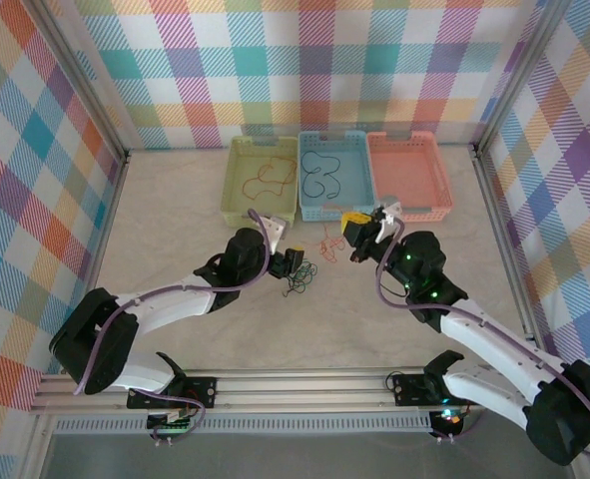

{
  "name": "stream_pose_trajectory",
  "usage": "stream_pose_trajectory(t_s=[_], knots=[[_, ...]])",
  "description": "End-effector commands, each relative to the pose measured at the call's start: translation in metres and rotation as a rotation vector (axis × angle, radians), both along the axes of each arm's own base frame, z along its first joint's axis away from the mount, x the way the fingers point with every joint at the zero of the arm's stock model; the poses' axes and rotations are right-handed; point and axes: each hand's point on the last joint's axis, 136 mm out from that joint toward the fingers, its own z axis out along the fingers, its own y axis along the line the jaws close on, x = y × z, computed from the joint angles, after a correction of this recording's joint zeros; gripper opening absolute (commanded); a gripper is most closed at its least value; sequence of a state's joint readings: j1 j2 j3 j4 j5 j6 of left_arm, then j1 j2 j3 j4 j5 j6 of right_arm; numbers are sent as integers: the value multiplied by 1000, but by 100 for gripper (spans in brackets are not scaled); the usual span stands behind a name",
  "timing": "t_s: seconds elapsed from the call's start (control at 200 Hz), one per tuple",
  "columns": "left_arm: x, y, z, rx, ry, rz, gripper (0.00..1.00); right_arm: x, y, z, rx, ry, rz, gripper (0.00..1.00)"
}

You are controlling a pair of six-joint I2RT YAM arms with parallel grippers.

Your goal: Untangle the cables

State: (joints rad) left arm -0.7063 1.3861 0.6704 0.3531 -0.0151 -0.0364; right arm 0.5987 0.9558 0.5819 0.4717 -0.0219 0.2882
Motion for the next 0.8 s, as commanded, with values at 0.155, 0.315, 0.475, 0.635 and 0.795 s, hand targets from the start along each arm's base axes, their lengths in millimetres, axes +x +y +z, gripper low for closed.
stream_pose_trajectory(t_s=[0.155, 0.315, 0.475, 0.635, 0.795], knots=[[-18, -24, 21, -97, -37, -169, 77, 16, 2, 69, 185, -12, -25, 0], [-24, -36, 17, -105, -4, -242, 79, 24, 8, 81, 263, 52, -15, 0], [-29, -46, 13, -106, 28, -306, 80, 26, 19, 89, 308, 75, 38, 0], [-27, -47, 11, -101, 33, -301, 81, 28, 28, 92, 331, 99, 79, 0], [-22, -42, 12, -91, 24, -258, 81, 32, 32, 91, 369, 131, 93, 0]])
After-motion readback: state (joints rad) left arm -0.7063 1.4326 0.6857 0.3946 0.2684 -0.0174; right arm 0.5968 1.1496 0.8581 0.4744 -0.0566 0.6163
